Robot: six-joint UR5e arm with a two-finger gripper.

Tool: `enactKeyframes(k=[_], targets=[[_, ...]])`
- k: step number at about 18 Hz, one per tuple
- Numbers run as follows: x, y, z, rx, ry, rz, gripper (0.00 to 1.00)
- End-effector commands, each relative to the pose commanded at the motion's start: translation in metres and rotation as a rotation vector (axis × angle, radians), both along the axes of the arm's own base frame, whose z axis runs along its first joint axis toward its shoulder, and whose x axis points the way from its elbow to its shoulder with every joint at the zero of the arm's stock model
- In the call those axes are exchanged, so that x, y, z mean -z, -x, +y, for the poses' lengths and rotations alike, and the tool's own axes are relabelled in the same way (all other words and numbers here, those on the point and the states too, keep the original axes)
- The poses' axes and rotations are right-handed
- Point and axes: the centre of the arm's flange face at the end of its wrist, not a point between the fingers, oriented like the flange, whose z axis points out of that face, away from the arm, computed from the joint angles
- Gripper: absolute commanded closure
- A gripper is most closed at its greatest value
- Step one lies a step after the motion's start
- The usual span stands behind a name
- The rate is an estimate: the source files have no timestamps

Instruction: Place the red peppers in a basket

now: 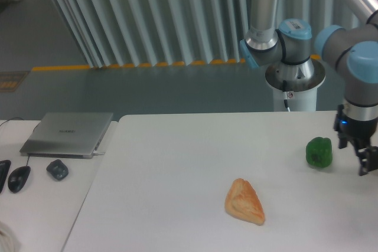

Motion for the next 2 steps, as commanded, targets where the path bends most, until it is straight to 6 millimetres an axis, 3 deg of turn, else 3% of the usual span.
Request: enactKeyframes(k=[2], targets=[[-0.0043,-0.0029,-0.0011,0.002,-0.002,0.002,0.0]])
